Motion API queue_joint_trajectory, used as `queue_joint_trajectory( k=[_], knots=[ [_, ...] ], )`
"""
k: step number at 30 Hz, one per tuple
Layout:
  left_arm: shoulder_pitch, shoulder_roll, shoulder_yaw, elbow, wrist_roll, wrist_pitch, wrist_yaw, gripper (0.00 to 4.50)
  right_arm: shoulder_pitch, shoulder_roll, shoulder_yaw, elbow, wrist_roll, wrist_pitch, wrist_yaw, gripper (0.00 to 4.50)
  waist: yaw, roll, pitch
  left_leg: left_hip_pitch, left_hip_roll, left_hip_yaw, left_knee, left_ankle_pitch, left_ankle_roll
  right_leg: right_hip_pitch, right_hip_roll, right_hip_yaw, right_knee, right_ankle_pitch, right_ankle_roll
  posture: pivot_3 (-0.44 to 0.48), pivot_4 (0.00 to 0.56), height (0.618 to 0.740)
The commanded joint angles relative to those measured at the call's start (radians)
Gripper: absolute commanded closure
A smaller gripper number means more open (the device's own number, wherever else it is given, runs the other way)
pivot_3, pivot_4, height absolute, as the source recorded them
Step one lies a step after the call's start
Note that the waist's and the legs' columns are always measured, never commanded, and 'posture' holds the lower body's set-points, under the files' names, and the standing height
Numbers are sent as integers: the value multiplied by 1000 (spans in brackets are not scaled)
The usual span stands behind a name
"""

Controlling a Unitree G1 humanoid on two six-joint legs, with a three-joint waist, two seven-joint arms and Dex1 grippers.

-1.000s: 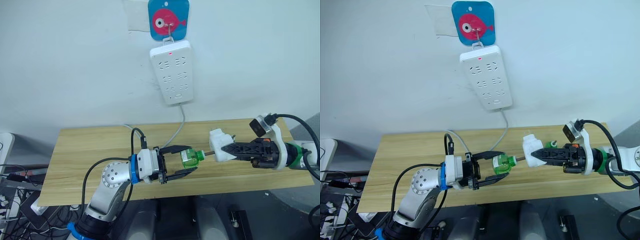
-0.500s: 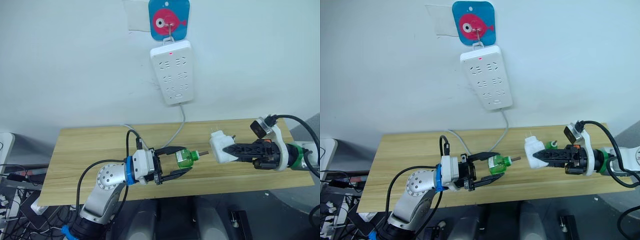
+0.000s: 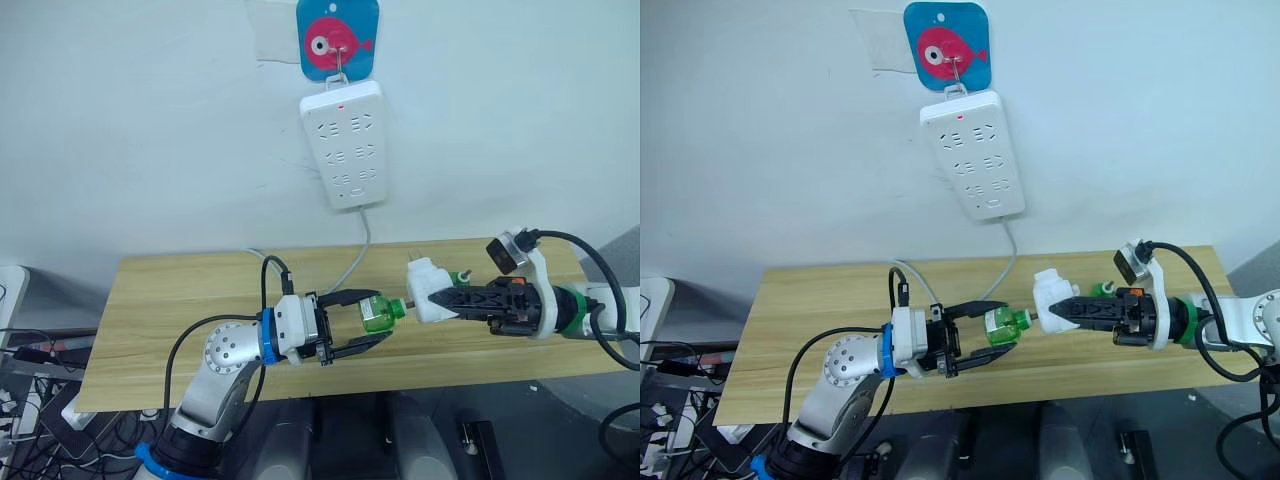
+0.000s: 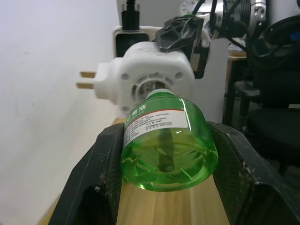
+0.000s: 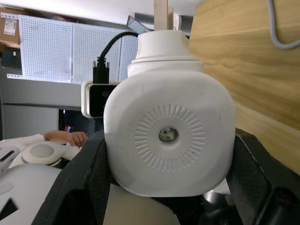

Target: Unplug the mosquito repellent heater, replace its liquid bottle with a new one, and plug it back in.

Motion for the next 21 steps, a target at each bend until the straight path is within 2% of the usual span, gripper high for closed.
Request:
queue_joint_trajectory(
  k=[1, 9, 21],
  knots=[
    [-6, -5, -9, -18, -5, -20, -12, 2249, -20, 8, -23, -31, 32, 3, -2, 1558, 0, 0, 0, 0, 0, 0, 0, 0, 0, 0, 0, 0, 0, 0, 0, -92, 325, 740],
    [-12, -10, -18, -20, 1, -22, -17, 2249, 10, 27, -11, -103, 32, -18, -11, 1558, 0, 0, 0, 0, 0, -1, 0, 0, 0, 0, 0, -1, 0, 0, 0, -87, 299, 740],
    [-36, -5, 2, 13, 0, -34, -41, 2249, -4, -15, -2, -92, 32, 7, 51, 1558, 0, 0, 0, 0, 0, 0, 0, 0, 0, 0, 0, -1, 0, 0, 0, -96, 308, 740]
  ],
)
